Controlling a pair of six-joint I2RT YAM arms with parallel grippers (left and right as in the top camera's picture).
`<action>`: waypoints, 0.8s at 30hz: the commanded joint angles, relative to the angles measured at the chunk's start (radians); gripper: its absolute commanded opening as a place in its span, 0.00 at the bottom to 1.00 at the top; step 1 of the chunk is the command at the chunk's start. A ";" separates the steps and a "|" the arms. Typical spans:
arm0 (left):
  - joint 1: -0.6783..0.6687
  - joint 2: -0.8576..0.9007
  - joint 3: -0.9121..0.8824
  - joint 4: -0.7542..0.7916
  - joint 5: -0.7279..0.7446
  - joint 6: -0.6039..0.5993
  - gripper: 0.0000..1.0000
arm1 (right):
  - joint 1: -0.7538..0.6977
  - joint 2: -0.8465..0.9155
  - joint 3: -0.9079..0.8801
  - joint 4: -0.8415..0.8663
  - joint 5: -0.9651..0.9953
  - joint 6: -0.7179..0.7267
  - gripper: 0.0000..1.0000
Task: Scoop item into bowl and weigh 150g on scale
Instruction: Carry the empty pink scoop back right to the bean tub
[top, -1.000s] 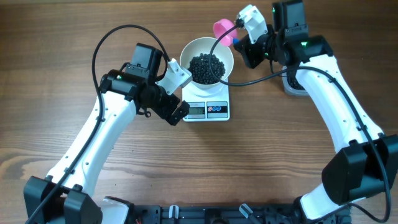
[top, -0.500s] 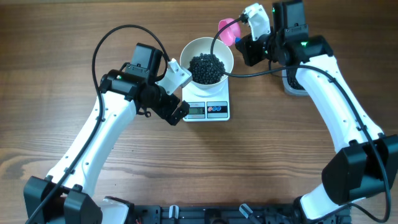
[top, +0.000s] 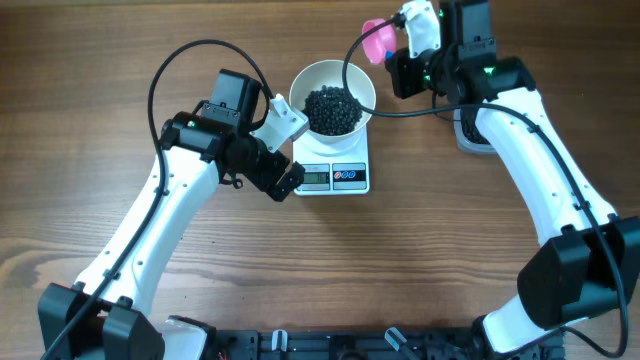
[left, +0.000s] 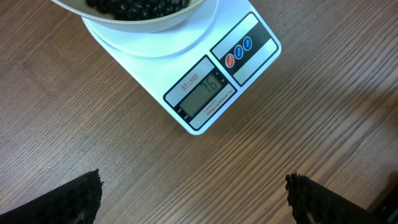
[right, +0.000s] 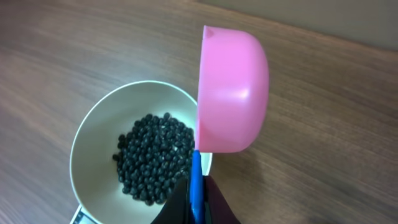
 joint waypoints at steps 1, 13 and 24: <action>0.006 0.006 0.007 0.003 0.018 0.016 1.00 | -0.003 -0.028 0.024 0.021 0.042 0.024 0.05; 0.006 0.006 0.007 0.003 0.018 0.016 1.00 | -0.114 -0.227 0.024 -0.006 0.194 0.263 0.04; 0.006 0.006 0.007 0.003 0.018 0.016 1.00 | -0.351 -0.234 0.024 -0.541 0.238 0.169 0.04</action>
